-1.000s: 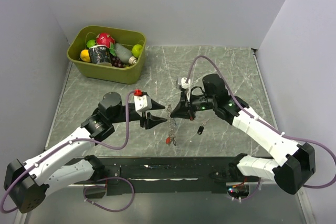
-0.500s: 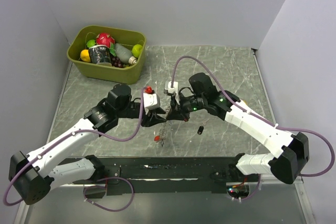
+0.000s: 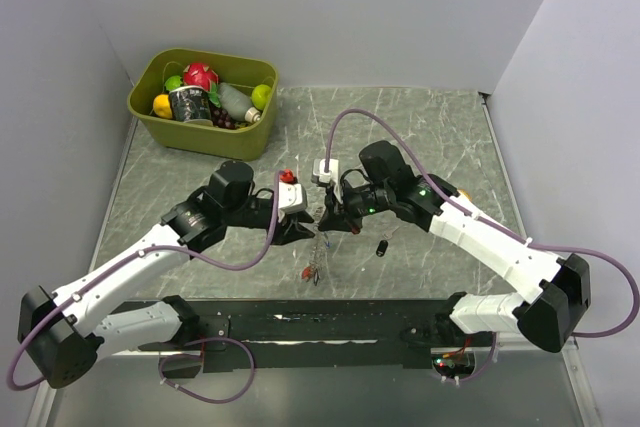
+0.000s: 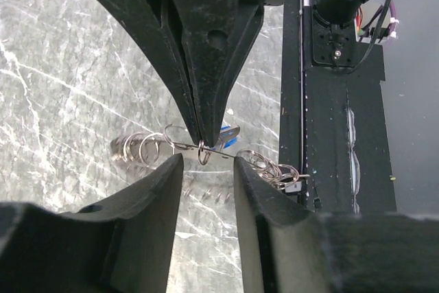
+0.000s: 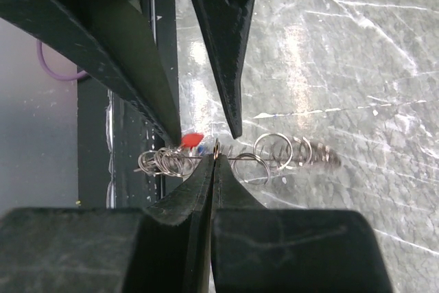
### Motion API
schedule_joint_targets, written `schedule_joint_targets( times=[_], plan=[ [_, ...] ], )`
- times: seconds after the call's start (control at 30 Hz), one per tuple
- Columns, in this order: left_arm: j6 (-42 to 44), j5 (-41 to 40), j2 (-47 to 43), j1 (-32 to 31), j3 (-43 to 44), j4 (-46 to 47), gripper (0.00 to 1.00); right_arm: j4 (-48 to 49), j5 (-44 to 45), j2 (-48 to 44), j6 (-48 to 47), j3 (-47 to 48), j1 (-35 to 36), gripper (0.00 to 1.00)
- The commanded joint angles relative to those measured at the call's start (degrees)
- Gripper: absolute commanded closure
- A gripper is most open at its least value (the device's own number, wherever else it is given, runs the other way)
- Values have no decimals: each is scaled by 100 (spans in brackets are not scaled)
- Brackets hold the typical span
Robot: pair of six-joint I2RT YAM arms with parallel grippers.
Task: Put the keys on the keyring
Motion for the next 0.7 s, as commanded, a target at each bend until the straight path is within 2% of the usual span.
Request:
schedule_joint_targets(
  times=[0.0, 0.53, 0.67],
  plan=[
    [29, 156, 120, -54, 199, 209, 62, 259, -181, -277, -54, 138, 52, 100],
    [55, 200, 296, -98, 252, 428, 69, 180, -216, -207, -98, 173, 52, 100],
    [55, 270, 332, -107, 234, 507, 77, 198, -233, -225, -98, 165, 52, 100]
  ],
)
